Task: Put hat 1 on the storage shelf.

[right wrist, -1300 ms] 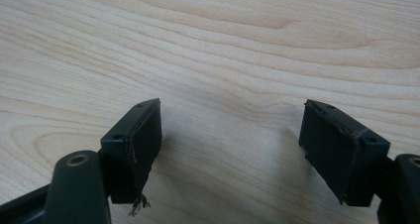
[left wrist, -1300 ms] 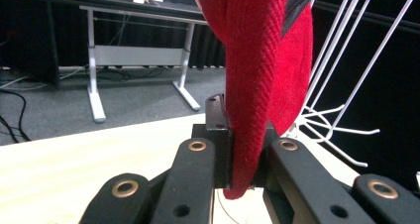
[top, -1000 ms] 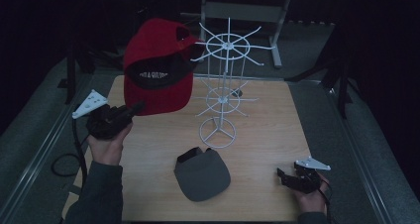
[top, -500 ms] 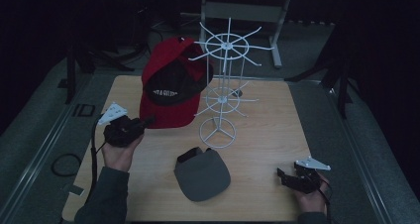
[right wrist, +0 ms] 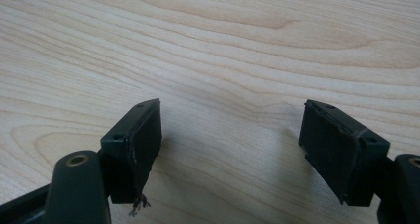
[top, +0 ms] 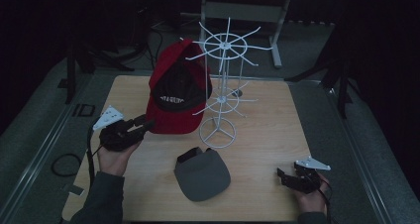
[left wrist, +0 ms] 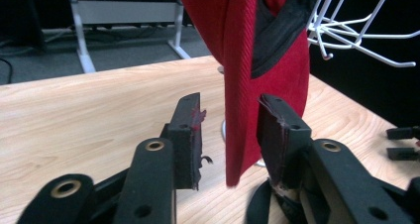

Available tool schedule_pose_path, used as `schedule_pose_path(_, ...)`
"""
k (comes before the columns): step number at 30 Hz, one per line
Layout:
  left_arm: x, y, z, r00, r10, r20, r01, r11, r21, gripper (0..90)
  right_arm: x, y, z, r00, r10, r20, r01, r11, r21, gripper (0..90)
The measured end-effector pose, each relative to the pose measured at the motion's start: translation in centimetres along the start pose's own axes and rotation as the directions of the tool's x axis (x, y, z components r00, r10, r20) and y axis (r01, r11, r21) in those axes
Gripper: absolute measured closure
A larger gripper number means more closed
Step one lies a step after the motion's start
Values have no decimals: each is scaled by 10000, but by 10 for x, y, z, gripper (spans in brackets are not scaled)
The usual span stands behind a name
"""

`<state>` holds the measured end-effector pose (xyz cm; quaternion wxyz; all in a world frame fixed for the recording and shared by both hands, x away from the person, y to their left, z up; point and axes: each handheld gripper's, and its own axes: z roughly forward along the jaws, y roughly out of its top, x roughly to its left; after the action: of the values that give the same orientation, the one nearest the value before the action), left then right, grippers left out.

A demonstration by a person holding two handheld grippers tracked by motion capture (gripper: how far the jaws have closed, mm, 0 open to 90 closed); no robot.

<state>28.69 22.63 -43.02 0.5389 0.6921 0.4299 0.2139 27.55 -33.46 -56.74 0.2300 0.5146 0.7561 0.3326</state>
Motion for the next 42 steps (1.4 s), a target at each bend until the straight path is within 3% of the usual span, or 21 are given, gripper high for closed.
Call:
schedule_pose_path(7,3,-6,-15,9998,30,-198,-28,10000,79,624,0,0,0,10000,-2,0,2,10000,5,244)
schedule_pose_path(17,8,-28,-11,9998,-125,-172,141,9954,944,900,0,0,0,10000,-6,-2,6,10000,7,244)
schedule_pose_path(26,5,-45,2,9999,-120,77,106,9867,1621,900,0,0,0,10000,-9,0,9,10000,5,244)
schedule_pose_path(35,2,-66,15,9993,-129,349,44,9727,2320,900,0,0,0,10000,-4,1,4,10000,7,244)
schedule_pose_path(42,-1,-73,20,9987,-119,489,-9,9672,2539,900,0,0,0,10000,-8,-2,8,10000,5,244)
